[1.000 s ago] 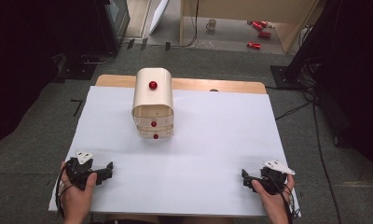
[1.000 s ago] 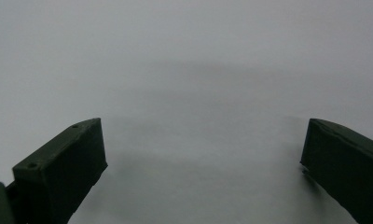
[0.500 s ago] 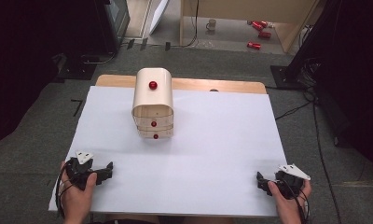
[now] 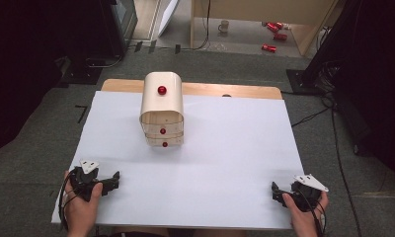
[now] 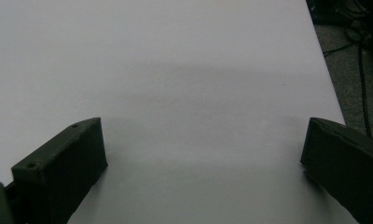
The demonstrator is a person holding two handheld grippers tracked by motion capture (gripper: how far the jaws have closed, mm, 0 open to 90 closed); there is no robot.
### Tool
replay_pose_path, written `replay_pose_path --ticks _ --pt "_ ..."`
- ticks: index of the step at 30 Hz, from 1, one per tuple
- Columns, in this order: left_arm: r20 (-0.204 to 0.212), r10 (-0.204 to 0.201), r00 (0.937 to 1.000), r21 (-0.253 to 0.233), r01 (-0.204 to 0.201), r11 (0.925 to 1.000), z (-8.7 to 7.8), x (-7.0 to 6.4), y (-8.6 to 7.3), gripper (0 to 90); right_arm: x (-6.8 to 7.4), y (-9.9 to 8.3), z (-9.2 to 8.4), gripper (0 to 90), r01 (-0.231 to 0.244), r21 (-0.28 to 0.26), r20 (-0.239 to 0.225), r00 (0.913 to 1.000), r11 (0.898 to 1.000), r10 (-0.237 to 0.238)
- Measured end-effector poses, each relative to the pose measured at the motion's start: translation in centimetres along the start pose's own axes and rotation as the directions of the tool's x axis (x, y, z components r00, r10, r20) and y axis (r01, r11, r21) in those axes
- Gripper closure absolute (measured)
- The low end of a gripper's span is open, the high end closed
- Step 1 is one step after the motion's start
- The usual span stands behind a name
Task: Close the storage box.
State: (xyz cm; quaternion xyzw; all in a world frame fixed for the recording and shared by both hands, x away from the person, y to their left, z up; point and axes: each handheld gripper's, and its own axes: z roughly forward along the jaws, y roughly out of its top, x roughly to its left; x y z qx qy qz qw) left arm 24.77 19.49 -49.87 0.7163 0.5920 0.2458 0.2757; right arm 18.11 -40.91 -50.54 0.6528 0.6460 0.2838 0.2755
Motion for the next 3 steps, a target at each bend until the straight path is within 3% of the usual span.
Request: replay_pose_path --ticks 3 --pt "0.0 0.0 1.0 0.0 0.0 1.0 0.0 0.0 0.0 0.0 0.0 0.0 0.0 0.0 0.0 0.0 0.0 1.0 1.0 0.0"
